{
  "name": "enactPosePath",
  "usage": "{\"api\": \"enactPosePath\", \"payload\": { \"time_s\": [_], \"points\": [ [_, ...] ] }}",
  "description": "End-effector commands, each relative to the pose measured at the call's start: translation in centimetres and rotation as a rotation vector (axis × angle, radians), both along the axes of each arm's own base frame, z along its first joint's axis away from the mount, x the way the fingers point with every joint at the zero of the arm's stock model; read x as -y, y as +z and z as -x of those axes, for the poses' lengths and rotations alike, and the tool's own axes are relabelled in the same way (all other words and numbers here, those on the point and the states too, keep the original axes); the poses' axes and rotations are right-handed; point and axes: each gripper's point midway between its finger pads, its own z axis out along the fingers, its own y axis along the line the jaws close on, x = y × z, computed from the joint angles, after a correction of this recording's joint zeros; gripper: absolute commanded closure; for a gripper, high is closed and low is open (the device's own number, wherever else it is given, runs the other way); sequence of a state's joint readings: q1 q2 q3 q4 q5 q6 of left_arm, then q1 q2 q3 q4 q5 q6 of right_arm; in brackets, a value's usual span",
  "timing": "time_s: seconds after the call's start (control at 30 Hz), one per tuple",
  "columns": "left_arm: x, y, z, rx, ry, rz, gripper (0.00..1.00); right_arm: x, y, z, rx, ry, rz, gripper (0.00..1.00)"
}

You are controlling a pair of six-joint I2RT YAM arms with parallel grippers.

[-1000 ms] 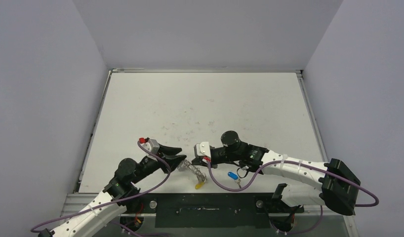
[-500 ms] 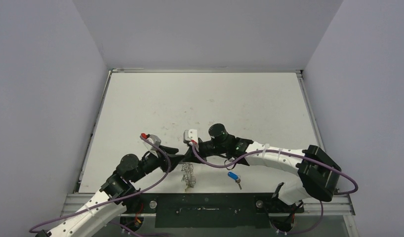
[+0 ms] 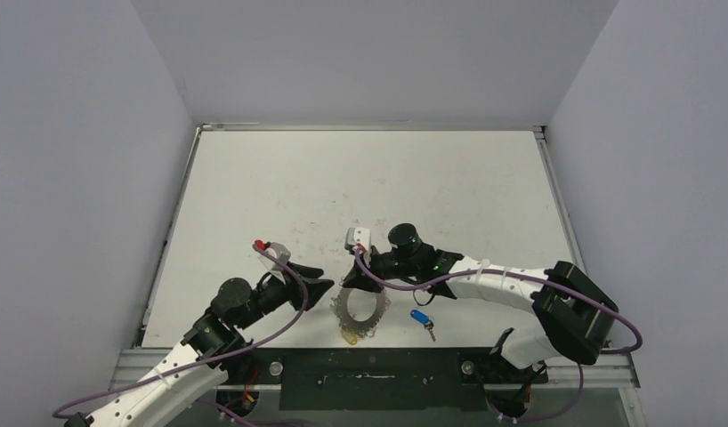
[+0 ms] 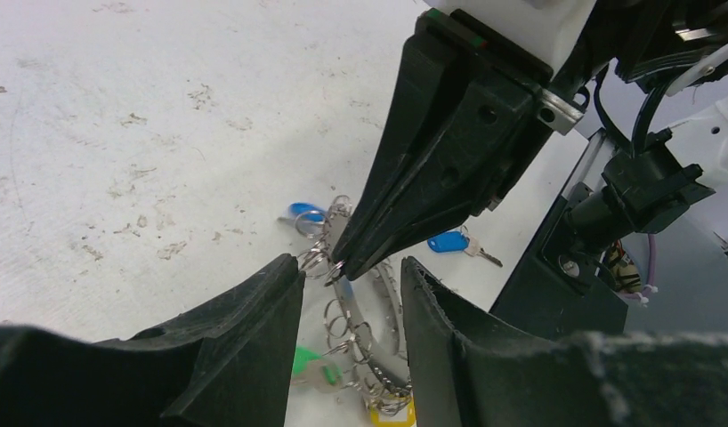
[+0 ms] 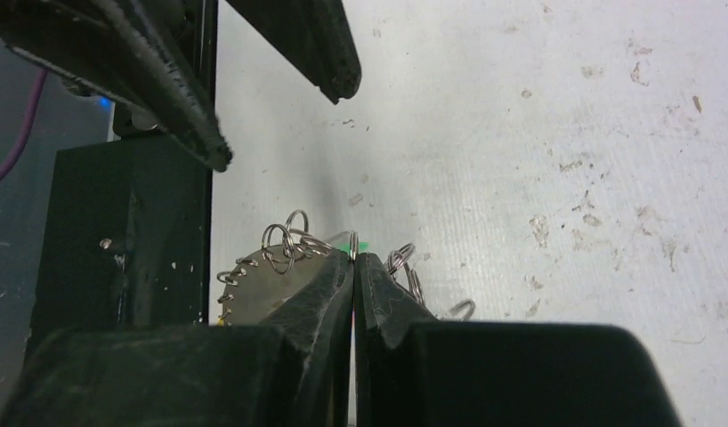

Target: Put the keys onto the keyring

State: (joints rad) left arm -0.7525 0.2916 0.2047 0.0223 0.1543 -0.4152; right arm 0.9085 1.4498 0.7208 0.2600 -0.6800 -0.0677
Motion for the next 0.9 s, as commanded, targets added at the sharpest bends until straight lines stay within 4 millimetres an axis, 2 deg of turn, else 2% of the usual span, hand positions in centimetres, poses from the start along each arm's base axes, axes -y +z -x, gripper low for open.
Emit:
{"api": "enactPosePath", "payload": {
  "time_s": [0.0,0.13,0.27,0.33,0.4,0.6,0.87],
  "points": [
    [1.0,1.2,0.0,0.048,-0.039,0.063,0.58,0.3,3.5,-0.1,0.087,0.008,-0.108,1.00],
    [1.7,0.5,0.2,0.094,-0.084,0.062,0.60,0.8,3.6,0.5,0.103,0.035,-0.119,1.00],
    [2.1,-0.3,0.9,0.226,-0.148,0.055,0.60,1.3,3.6,1.4,0.139,0.093,-0.129,1.00],
    [2.2,0.2,1.3,0.312,-0.179,0.062,0.60,1.7,3.7,1.9,0.172,0.126,-0.133,1.00],
    [2.3,-0.4,2.0,0.375,-0.217,0.047,0.60,2.2,3.7,2.4,0.209,0.155,-0.133,1.00],
    [2.8,-0.1,3.6,0.520,-0.327,-0.002,0.60,3.2,4.6,3.5,0.312,0.229,-0.167,1.00],
    [3.4,-0.1,4.4,0.607,-0.412,-0.048,0.67,3.2,5.6,4.6,0.322,0.299,-0.206,1.00]
  ]
}}
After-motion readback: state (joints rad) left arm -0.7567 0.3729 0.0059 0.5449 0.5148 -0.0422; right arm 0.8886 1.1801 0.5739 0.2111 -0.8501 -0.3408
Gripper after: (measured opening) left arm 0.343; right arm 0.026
